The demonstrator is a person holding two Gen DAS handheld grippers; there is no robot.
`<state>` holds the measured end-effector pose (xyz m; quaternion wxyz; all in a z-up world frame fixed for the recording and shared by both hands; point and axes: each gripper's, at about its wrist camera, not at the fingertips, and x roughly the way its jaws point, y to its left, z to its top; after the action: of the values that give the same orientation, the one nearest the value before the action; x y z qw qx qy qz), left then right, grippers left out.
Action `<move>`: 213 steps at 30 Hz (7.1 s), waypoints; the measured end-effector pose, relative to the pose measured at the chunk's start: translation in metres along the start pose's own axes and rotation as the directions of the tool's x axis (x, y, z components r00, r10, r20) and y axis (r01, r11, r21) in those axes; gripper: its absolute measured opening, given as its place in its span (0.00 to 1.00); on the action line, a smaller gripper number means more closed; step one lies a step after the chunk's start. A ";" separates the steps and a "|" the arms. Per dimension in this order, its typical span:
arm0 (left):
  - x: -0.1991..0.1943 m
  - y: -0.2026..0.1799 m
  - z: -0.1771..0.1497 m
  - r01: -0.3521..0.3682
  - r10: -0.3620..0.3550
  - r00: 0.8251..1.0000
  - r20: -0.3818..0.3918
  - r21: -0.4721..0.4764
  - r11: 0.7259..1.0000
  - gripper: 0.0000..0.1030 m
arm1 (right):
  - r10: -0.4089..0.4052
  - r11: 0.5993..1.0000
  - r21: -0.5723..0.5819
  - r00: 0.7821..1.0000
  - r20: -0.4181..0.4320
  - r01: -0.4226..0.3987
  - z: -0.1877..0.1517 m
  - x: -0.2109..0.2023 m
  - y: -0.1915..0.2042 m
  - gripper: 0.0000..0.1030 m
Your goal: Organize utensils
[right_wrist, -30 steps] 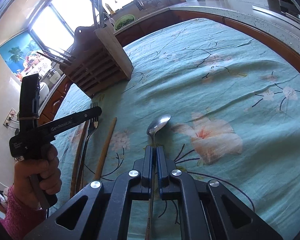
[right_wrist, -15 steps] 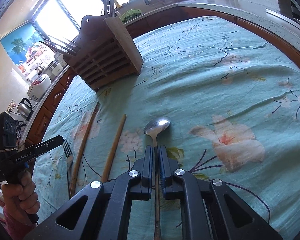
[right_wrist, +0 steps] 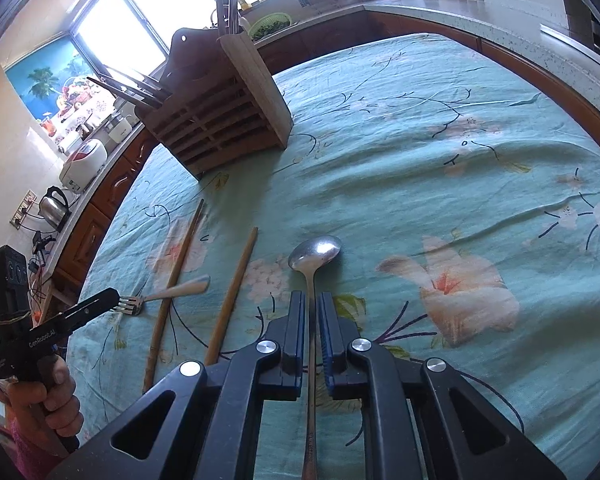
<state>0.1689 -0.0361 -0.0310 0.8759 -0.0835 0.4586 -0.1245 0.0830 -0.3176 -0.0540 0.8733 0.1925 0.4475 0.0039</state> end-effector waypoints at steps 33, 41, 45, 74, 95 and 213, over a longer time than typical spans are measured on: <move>0.021 0.042 0.000 0.164 -0.157 0.986 0.049 -0.261 0.951 0.35 | 0.012 1.000 -0.017 1.000 -0.022 -0.013 0.007 0.011 -0.001 0.06; 0.023 0.031 -0.010 0.143 -0.112 0.986 0.124 -0.277 0.950 0.24 | 0.031 0.999 -0.006 0.999 -0.017 -0.032 0.009 0.013 -0.004 0.06; 0.031 0.038 -0.005 0.174 -0.149 0.983 0.105 -0.306 0.936 0.08 | 0.037 0.999 -0.002 0.999 -0.013 -0.037 0.009 0.014 -0.004 0.05; -0.143 0.004 0.023 0.060 -0.108 0.900 0.422 0.124 0.990 0.00 | 0.055 0.985 -0.172 0.948 0.315 0.000 0.055 -0.084 0.068 0.02; -0.115 -0.034 0.116 -0.132 -0.011 0.831 0.556 0.217 0.967 0.00 | 0.033 0.962 -0.252 0.864 0.502 0.109 0.157 -0.094 0.110 0.02; -0.150 -0.021 -0.134 -0.293 0.249 0.797 0.550 -0.009 0.956 0.99 | -0.003 0.945 -0.241 0.744 0.668 0.220 -0.103 -0.119 0.075 1.00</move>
<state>-0.0270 -0.0164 0.0166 0.9811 -0.0152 0.1923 0.0136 -0.0565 -0.2349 0.0100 0.9920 0.0171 0.1151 -0.0484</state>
